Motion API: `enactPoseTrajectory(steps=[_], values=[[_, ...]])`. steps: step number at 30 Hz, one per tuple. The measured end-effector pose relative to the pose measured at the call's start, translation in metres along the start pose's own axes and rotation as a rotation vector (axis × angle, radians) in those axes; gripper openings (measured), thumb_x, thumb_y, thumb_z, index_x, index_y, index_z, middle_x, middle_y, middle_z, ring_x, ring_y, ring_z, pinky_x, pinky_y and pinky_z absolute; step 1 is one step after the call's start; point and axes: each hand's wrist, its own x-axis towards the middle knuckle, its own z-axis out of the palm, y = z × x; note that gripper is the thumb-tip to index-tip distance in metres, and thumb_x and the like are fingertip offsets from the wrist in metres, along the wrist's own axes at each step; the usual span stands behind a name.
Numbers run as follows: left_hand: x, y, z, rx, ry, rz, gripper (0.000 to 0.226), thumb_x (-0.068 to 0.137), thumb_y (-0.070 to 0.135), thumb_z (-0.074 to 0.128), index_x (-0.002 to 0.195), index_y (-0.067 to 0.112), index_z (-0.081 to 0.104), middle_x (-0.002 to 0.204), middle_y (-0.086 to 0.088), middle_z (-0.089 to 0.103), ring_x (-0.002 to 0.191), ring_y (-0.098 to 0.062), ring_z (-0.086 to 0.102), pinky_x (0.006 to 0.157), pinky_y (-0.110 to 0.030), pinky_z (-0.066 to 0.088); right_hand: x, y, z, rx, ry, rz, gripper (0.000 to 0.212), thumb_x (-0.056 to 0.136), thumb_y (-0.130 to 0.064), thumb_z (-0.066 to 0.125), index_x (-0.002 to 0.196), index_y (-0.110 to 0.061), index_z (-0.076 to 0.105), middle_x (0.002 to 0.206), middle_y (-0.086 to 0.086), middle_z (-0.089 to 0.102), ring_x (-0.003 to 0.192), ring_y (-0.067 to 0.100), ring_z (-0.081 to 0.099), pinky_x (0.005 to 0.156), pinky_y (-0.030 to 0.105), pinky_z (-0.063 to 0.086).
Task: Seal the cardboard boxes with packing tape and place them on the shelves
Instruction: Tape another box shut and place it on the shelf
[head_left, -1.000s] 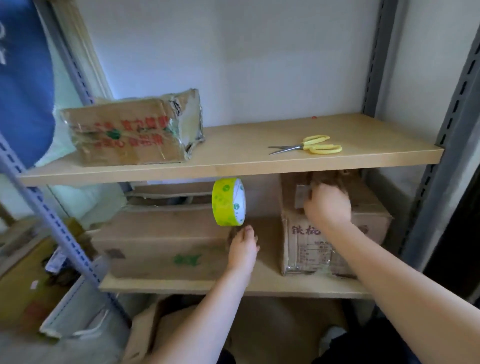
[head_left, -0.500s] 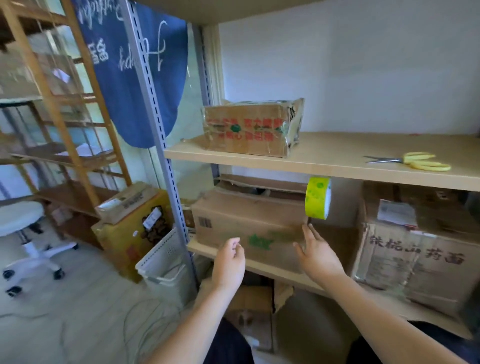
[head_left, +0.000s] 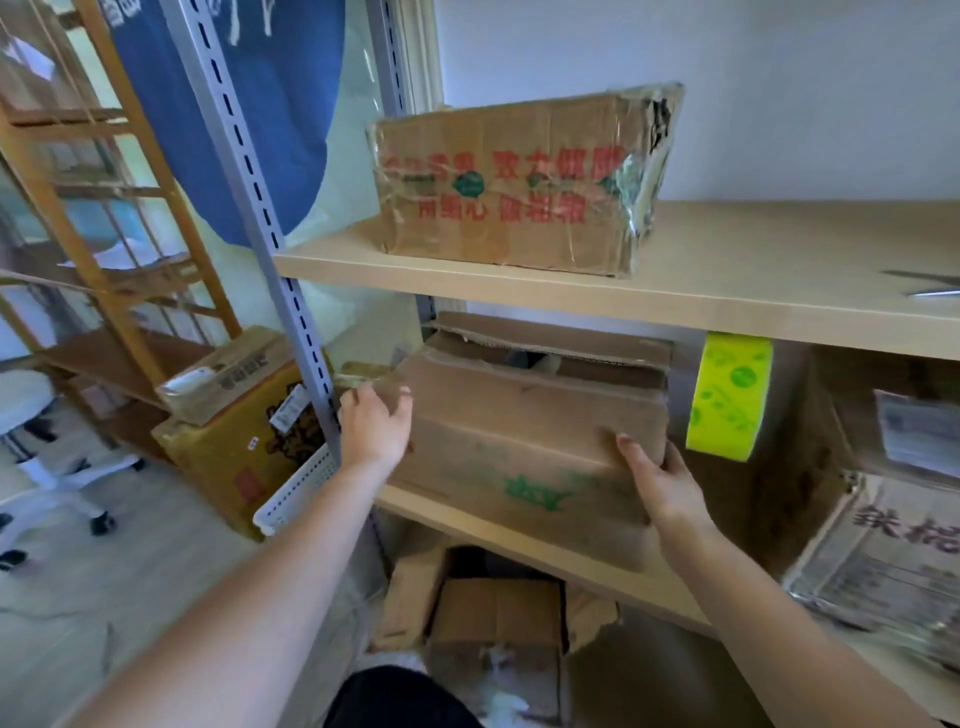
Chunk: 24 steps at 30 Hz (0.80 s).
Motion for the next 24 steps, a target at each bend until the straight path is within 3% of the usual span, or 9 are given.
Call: enactPoseTrajectory(steps=[2,4,6,9,12,16,18,21,24], values=[[0.024,0.001,0.002,-0.002,-0.085,-0.063,0.074,0.101,0.050,0.044,0.155,0.006,0.022,0.159,-0.016,0.024,0.142,-0.037,0.031,0.111,-0.046,0.034,0.007,0.004,0.005,0.075,0.003,0.045,0.060,0.087,-0.056,0.064,0.137,-0.028,0.049,0.127,0.009,0.057,0.115,0.032,0.055,0.107,0.051,0.043],[0.037,-0.001,0.006,-0.046,-0.180,-0.149,0.079,0.099,0.051,0.049,0.158,0.012,0.014,0.162,-0.012,0.021,0.142,-0.036,0.033,0.109,-0.043,0.037,0.009,0.007,0.009,0.144,0.017,0.056,0.037,0.090,-0.051,0.063,0.120,-0.033,0.051,0.113,0.007,0.058,0.106,0.029,0.056,0.106,0.051,0.043],[0.039,-0.007,0.011,-0.096,-0.192,-0.195,0.079,0.095,0.054,0.053,0.157,0.016,0.022,0.159,-0.011,0.025,0.139,-0.037,0.037,0.108,-0.044,0.038,0.005,0.009,0.012,0.194,0.023,0.041,0.030,0.092,-0.047,0.061,0.118,-0.033,0.053,0.114,0.006,0.059,0.109,0.028,0.056,0.108,0.050,0.042],[0.027,-0.019,0.013,-0.174,-0.121,-0.179,0.068,0.091,0.054,0.057,0.147,0.019,0.041,0.147,-0.012,0.037,0.128,-0.038,0.047,0.106,-0.046,0.042,-0.006,0.010,0.008,0.230,-0.016,0.015,0.047,0.095,-0.045,0.058,0.139,-0.032,0.048,0.130,0.002,0.058,0.120,0.026,0.054,0.111,0.048,0.039],[0.008,-0.022,0.003,-0.190,-0.120,-0.186,0.066,0.092,0.051,0.057,0.147,0.020,0.040,0.146,-0.012,0.034,0.127,-0.039,0.047,0.106,-0.049,0.042,-0.028,0.010,0.000,0.237,-0.028,-0.015,0.052,0.097,-0.041,0.055,0.147,-0.033,0.041,0.130,-0.001,0.057,0.118,0.022,0.054,0.109,0.041,0.041],[-0.029,-0.018,-0.007,-0.258,-0.132,-0.263,0.089,0.095,0.051,0.055,0.159,0.022,0.000,0.165,-0.005,0.001,0.147,-0.036,0.023,0.113,-0.049,0.032,-0.072,0.023,0.000,0.143,-0.061,0.003,0.067,0.098,-0.046,0.050,0.156,-0.034,0.019,0.150,0.002,0.044,0.134,0.026,0.045,0.116,0.044,0.033],[-0.060,-0.010,-0.002,-0.363,-0.157,-0.310,0.101,0.093,0.056,0.055,0.157,0.018,-0.014,0.166,-0.004,-0.004,0.150,-0.035,0.016,0.118,-0.049,0.025,-0.103,0.030,0.006,0.067,-0.096,-0.055,0.071,0.100,-0.042,0.047,0.158,-0.030,0.008,0.158,0.004,0.032,0.143,0.025,0.034,0.120,0.041,0.025],[-0.116,0.001,0.019,-0.559,-0.184,-0.347,0.092,0.095,0.058,0.050,0.159,0.016,-0.002,0.165,-0.009,0.011,0.147,-0.035,0.023,0.118,-0.051,0.025,-0.151,0.042,0.018,-0.029,-0.231,-0.188,0.075,0.102,-0.034,0.046,0.158,-0.020,-0.001,0.166,0.001,0.008,0.151,0.016,0.011,0.124,0.035,0.011],[-0.159,-0.005,0.033,-0.827,-0.320,-0.423,0.094,0.083,0.075,0.052,0.158,0.035,0.012,0.162,0.000,0.024,0.144,-0.030,0.032,0.117,-0.050,0.026,-0.182,0.055,0.018,-0.127,-0.404,-0.226,0.076,0.103,-0.036,0.043,0.158,-0.021,-0.008,0.164,-0.009,-0.005,0.149,0.003,-0.003,0.117,0.018,0.002]])
